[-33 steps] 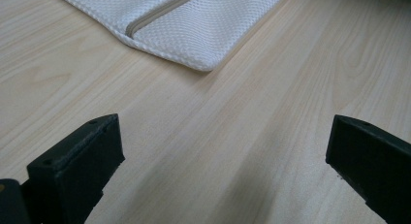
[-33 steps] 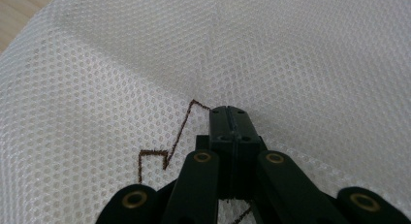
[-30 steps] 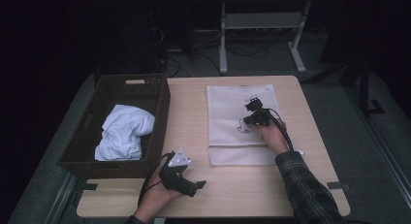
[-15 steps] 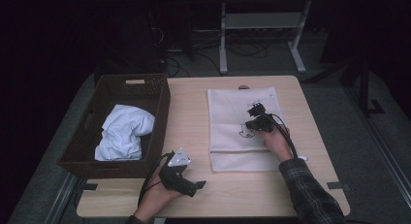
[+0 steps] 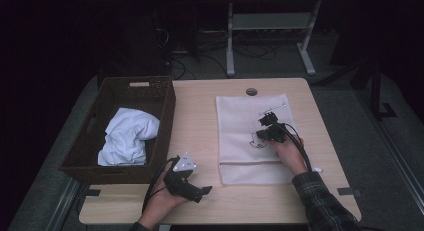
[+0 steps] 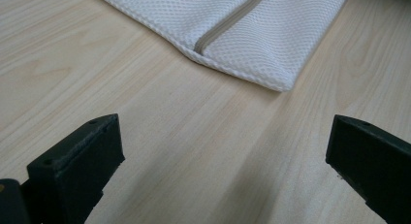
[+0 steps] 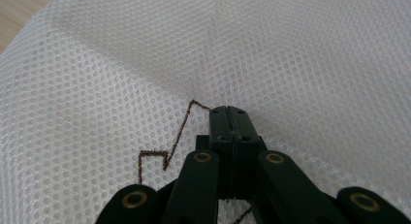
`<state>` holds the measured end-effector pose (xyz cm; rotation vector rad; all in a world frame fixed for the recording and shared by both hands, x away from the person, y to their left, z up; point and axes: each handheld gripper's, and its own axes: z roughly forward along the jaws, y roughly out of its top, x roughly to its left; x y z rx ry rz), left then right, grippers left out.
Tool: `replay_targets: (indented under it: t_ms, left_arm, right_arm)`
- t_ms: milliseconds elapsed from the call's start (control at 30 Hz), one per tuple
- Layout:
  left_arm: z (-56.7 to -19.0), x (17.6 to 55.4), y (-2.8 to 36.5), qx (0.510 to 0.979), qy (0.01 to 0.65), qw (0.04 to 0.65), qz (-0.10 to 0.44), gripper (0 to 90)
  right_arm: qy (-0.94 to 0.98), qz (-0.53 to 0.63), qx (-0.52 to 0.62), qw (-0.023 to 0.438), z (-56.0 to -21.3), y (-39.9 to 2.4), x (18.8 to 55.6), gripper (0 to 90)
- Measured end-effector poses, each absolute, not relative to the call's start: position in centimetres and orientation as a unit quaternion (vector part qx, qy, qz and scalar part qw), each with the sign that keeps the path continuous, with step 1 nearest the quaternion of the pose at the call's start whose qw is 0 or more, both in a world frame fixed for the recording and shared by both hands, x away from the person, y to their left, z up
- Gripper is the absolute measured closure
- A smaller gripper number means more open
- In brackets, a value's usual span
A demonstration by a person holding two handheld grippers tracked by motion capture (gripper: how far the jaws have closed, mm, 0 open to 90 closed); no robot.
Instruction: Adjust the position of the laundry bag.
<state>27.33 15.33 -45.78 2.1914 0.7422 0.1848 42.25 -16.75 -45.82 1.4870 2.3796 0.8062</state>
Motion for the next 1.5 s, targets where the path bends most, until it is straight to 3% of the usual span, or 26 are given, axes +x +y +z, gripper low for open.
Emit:
replay_targets:
  t_ms: [933,1500]
  left_arm:
    - [-45.8,27.3,15.2,0.868,0.293,0.394,0.077,0.0]
    - [-45.9,27.2,15.0,0.87,0.288,0.393,0.075,0.0]
  right_arm:
    - [0.81,0.265,0.512,0.103,-45.2,-18.2,38.9,89.3]
    - [0.821,0.31,0.472,0.089,-44.7,-10.9,42.9,89.3]
